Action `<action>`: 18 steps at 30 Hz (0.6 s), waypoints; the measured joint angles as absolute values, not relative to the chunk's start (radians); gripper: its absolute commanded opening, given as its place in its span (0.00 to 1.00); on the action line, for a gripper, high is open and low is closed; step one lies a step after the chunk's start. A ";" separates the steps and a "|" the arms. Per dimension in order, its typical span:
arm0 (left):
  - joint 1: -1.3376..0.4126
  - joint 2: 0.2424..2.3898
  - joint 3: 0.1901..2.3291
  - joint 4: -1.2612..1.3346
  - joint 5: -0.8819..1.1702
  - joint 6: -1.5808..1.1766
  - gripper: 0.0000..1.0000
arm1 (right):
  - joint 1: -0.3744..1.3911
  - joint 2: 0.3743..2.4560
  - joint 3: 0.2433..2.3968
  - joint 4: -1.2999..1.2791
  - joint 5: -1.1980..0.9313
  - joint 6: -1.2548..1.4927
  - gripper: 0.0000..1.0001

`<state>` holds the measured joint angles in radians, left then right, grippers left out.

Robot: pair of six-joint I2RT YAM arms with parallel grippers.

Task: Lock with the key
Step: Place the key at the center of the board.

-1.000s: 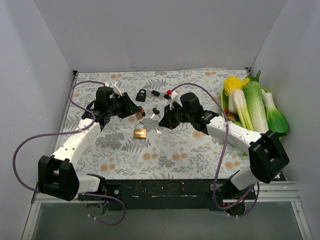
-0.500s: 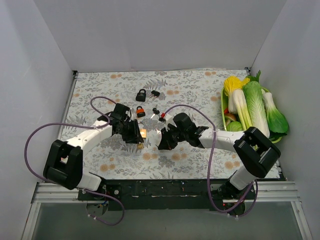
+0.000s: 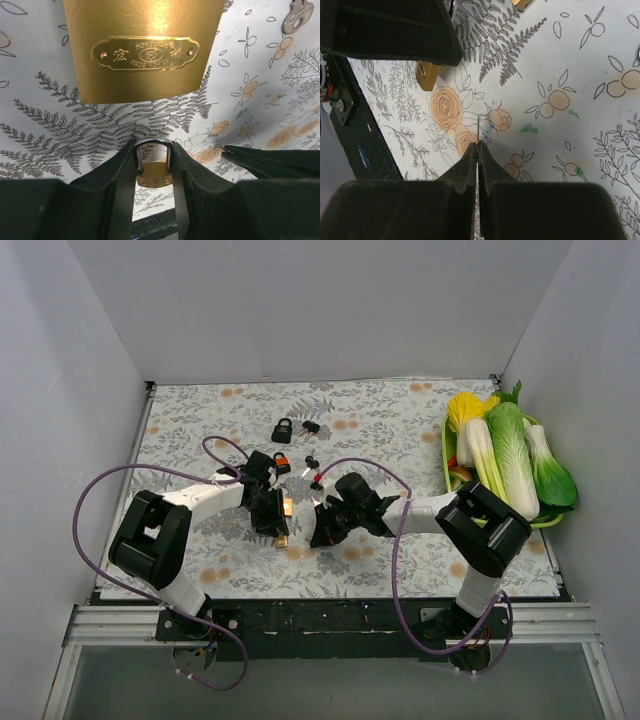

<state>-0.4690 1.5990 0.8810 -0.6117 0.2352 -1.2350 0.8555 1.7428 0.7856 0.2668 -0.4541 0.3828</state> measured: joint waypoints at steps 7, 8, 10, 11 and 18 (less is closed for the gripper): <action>-0.491 1.616 0.898 -0.602 0.231 -1.246 0.17 | 0.860 1.761 0.797 0.270 -0.443 0.404 0.07; -0.493 1.616 0.898 -0.602 0.229 -1.246 0.21 | 0.861 1.761 0.797 0.270 -0.441 0.406 0.09; -0.494 1.617 0.898 -0.602 0.228 -1.248 0.27 | 0.864 1.761 0.797 0.269 -0.434 0.413 0.14; -0.494 1.617 0.898 -0.602 0.228 -1.250 0.31 | 0.866 1.762 0.798 0.269 -0.431 0.416 0.16; -0.495 1.618 0.899 -0.598 0.230 -1.265 0.47 | 0.870 1.763 0.810 0.264 -0.414 0.422 0.33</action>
<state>-0.4953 1.6176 0.8993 -0.5980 0.2298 -1.2648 0.8700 1.7626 0.8101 0.2638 -0.4141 0.4217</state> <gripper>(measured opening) 0.425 0.283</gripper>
